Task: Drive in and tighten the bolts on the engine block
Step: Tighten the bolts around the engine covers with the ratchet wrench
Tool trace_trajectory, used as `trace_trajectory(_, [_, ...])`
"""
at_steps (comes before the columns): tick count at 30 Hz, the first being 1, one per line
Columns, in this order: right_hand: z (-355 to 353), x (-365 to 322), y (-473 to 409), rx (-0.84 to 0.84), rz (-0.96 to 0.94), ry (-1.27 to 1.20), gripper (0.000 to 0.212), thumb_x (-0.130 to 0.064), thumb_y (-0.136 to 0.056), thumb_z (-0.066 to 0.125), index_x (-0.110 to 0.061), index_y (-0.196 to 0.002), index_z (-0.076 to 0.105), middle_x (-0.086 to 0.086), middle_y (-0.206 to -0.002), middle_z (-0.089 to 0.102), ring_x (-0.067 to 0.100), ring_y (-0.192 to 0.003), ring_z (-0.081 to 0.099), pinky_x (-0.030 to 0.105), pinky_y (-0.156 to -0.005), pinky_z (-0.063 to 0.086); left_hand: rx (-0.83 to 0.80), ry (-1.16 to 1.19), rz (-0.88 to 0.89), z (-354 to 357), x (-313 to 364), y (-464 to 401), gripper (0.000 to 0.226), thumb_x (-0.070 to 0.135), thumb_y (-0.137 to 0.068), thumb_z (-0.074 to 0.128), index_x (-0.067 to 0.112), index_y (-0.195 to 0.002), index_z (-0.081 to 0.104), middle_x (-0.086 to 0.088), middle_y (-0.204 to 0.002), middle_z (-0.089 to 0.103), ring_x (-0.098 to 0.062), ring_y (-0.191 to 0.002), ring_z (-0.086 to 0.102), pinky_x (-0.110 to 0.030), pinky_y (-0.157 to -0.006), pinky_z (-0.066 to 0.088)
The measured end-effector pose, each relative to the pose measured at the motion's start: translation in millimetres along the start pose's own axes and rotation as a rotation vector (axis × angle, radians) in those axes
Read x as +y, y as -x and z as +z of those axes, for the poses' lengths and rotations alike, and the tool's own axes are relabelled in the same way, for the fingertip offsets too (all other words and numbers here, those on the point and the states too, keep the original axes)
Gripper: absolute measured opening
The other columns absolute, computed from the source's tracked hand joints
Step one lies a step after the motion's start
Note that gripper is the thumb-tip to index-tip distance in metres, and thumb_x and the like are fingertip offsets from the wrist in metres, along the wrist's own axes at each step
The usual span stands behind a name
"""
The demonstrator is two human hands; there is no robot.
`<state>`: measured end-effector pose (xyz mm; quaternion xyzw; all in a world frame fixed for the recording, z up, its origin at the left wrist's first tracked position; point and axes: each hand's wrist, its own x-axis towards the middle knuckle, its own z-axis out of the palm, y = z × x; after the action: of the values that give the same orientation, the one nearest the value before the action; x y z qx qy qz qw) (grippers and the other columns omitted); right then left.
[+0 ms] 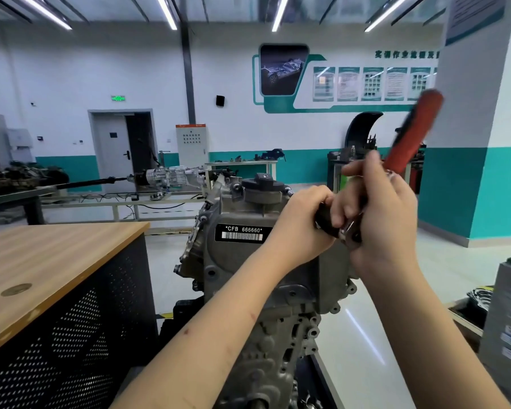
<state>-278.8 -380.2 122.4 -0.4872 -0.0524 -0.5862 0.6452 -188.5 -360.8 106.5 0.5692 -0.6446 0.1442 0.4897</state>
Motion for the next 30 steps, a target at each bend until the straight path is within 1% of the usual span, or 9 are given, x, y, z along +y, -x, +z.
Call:
trace_trajectory(3, [-3.6, 0.3, -1.7, 0.215, 0.076, -0.221, 0.034, -0.025, -0.100, 0.037, -0.011, -0.071, 0.045, -0.005, -0.035, 0.033, 0.011, -0.030, 0.034, 0.018, -0.044, 0.033, 0.065, -0.014, -0.048, 4.7, 1.2, -0.3, 0.010, -0.005, -0.072, 0.063, -0.006, -0.081, 0.058, -0.011, -0.078, 0.055, -0.021, -0.075, 0.044, -0.021, -0.064, 0.032])
trace_trajectory(6, [-9.2, 0.7, -2.7, 0.255, 0.100, -0.226, 0.033, -0.026, -0.100, 0.037, -0.012, -0.071, 0.044, -0.006, -0.035, 0.033, 0.011, -0.030, 0.034, 0.017, -0.043, 0.031, 0.019, -0.065, -0.047, 9.0, 2.6, -1.0, 0.009, -0.002, -0.073, 0.064, -0.002, -0.080, 0.058, -0.016, -0.084, 0.056, -0.028, -0.084, 0.048, -0.028, -0.068, 0.030])
trace_trajectory(11, [-14.4, 4.4, -2.6, 0.003, -0.019, 0.048, 0.034, -0.015, -0.100, 0.036, -0.008, -0.069, 0.047, -0.006, -0.032, 0.034, 0.011, -0.028, 0.032, 0.014, -0.038, 0.029, -0.047, -0.154, -0.002, 7.7, -0.2, -4.8, 0.043, -0.002, -0.071, 0.059, 0.024, -0.058, 0.028, 0.003, -0.063, 0.035, -0.028, -0.070, 0.039, -0.030, -0.062, 0.022])
trace_trajectory(15, [-17.5, -1.2, -6.8, -0.328, -0.114, 0.389, 0.025, -0.020, -0.090, 0.043, -0.013, -0.068, 0.054, -0.002, -0.032, 0.040, 0.010, -0.031, 0.037, 0.015, -0.043, 0.035, -0.130, -0.213, 0.067, 4.8, -0.9, -5.8, 0.029, -0.003, -0.070, 0.049, 0.019, -0.057, 0.036, -0.014, -0.060, 0.049, -0.037, -0.075, 0.053, -0.034, -0.062, 0.035])
trace_trajectory(18, [-18.7, -5.7, -8.6, -0.467, -0.119, 0.541, 0.024, -0.023, -0.089, 0.045, -0.015, -0.071, 0.058, -0.002, -0.036, 0.044, 0.009, -0.035, 0.042, 0.014, -0.047, 0.039, -0.116, -0.228, 0.080, 5.2, 0.4, -5.4, 0.038, -0.006, -0.070, 0.045, 0.022, -0.052, 0.028, 0.012, -0.044, 0.030, -0.036, -0.070, 0.054, -0.039, -0.062, 0.042])
trace_trajectory(22, [-13.6, -2.5, -5.4, -0.278, -0.067, 0.287, 0.028, -0.021, -0.093, 0.045, -0.011, -0.069, 0.055, -0.004, -0.033, 0.039, 0.011, -0.030, 0.037, 0.018, -0.041, 0.034, -0.045, -0.165, 0.048, 10.8, -4.3, -4.5, 0.037, -0.001, -0.072, 0.047, 0.024, -0.053, 0.027, 0.013, -0.052, 0.029, -0.027, -0.057, 0.036, -0.029, -0.054, 0.024])
trace_trajectory(24, [-11.5, -0.5, -4.0, -0.083, 0.000, 0.055, 0.033, -0.019, -0.099, 0.039, -0.008, -0.070, 0.051, -0.006, -0.034, 0.035, 0.011, -0.029, 0.034, 0.017, -0.041, 0.032, 0.024, -0.107, -0.001, 12.9, -5.5, -2.0, 0.025, -0.005, -0.072, 0.058, 0.016, -0.066, 0.045, 0.005, -0.068, 0.044, -0.026, -0.067, 0.041, -0.023, -0.056, 0.027])
trace_trajectory(27, [-10.8, 0.3, -4.7, 0.183, 0.091, -0.220, 0.033, -0.025, -0.100, 0.037, -0.010, -0.071, 0.045, -0.005, -0.035, 0.032, 0.010, -0.030, 0.034, 0.022, -0.047, 0.033, 0.121, -0.034, -0.035, 15.5, -0.5, 1.4, 0.017, -0.005, -0.070, 0.064, 0.004, -0.080, 0.055, 0.006, -0.075, 0.044, -0.019, -0.076, 0.041, -0.024, -0.062, 0.027])
trace_trajectory(30, [-12.0, 1.1, -5.0, 0.258, 0.126, -0.289, 0.033, -0.027, -0.100, 0.038, -0.011, -0.071, 0.044, -0.005, -0.036, 0.032, 0.010, -0.030, 0.035, 0.021, -0.048, 0.033, 0.121, -0.079, -0.022, 17.4, 1.1, 1.6, 0.011, -0.002, -0.071, 0.065, -0.001, -0.080, 0.058, -0.001, -0.078, 0.050, -0.024, -0.081, 0.044, -0.029, -0.068, 0.031])
